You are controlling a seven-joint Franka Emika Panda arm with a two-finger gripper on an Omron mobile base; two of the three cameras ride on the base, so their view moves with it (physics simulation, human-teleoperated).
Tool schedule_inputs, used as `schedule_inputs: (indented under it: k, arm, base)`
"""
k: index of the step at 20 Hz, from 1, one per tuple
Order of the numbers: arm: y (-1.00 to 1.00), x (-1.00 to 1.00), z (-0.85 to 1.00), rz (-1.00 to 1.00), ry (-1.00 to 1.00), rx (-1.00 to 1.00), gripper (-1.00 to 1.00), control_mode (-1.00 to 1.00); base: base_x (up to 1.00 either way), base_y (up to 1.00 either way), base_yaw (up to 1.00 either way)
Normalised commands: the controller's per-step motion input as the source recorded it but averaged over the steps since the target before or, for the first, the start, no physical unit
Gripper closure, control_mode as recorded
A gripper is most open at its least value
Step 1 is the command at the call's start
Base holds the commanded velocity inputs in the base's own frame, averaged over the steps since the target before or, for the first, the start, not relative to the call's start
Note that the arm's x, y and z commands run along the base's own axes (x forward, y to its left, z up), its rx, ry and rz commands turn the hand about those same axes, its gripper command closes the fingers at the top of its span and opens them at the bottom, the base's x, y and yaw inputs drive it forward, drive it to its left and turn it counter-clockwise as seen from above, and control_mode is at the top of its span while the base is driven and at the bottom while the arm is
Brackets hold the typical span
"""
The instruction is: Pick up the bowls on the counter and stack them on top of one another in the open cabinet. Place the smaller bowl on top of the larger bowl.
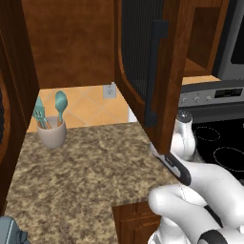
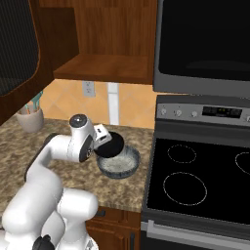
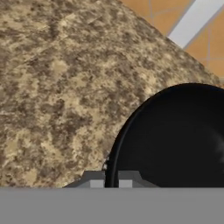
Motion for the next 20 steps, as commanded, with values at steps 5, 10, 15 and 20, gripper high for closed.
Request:
schedule_inputs:
  k: [5,10,15,20]
  arm:
    - [-0.19,0.0,-0.41,-0.01,0.01,0.0,1.0,-1.0]
    - [-0.4,0.0,-0.32,-0.01,0.0,0.0,1.0,-1.0]
    - [-0.12,0.16,-0.5,0.0,0.0,0.0,1.0,-1.0]
    - [-0.02,0.11,-0.43,0.0,0.0,0.0,1.0,-1.0]
  base:
    - [0.0,0.0,0.0]
    - [0.0,0.0,0.0]
    - [0.0,0.0,0.0]
    - [0.0,0.0,0.0]
